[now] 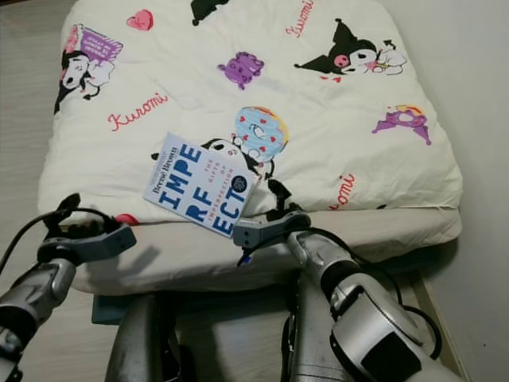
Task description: Clean up the room
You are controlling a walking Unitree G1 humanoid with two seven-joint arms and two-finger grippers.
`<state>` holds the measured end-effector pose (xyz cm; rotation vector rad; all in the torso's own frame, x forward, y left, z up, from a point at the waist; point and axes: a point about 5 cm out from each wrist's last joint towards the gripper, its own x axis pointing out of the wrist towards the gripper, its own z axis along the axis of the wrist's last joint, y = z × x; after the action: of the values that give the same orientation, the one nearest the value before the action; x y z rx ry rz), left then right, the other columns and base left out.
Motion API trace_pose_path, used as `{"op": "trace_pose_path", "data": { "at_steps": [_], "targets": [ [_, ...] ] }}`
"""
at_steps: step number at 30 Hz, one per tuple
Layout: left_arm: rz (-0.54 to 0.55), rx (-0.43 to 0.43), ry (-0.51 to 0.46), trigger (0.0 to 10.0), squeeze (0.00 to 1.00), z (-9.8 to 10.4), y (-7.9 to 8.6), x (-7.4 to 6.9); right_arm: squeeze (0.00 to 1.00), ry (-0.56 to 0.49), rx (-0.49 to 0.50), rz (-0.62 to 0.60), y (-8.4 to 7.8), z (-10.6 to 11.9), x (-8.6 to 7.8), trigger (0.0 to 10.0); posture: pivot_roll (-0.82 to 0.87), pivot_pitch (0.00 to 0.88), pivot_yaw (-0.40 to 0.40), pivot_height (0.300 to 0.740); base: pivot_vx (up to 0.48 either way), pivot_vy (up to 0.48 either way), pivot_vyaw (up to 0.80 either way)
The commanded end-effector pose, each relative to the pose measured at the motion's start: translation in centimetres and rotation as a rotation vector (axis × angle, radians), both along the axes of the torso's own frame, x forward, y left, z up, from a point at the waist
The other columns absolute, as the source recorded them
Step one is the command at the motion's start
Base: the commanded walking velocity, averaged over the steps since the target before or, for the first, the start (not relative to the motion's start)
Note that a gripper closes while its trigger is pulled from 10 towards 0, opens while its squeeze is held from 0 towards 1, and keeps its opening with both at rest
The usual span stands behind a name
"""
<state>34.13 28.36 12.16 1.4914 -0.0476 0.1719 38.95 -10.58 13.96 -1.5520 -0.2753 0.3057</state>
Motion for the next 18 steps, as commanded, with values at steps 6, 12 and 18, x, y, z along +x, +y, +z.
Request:
{"op": "trace_pose_path", "data": {
  "at_steps": [6, 12, 18],
  "targets": [
    [0.001, 0.047, 0.010, 10.0, 0.00, -0.2, 0.0, 0.1, 0.00, -0.009, -0.090, -0.066, -2.0, -0.6, 0.0, 10.0, 0.01, 0.524, -0.033, 0.566, 0.000, 0.000, 0.00],
    [0.006, 0.050, 0.033, 10.0, 0.00, -0.4, -0.3, 0.4, 0.00, 0.020, -0.085, -0.093, -2.5, -0.7, 0.1, 10.0, 0.00, 0.532, -0.030, 0.566, 0.000, 0.000, 0.00],
    [0.020, 0.049, 0.052, 0.0, 0.00, -0.7, 0.0, 0.2, 0.00, 0.075, -0.109, -0.098, -2.5, -1.6, -0.2, 10.0, 0.00, 0.524, -0.027, 0.566, 0.000, 0.000, 0.00]
  ]
}}
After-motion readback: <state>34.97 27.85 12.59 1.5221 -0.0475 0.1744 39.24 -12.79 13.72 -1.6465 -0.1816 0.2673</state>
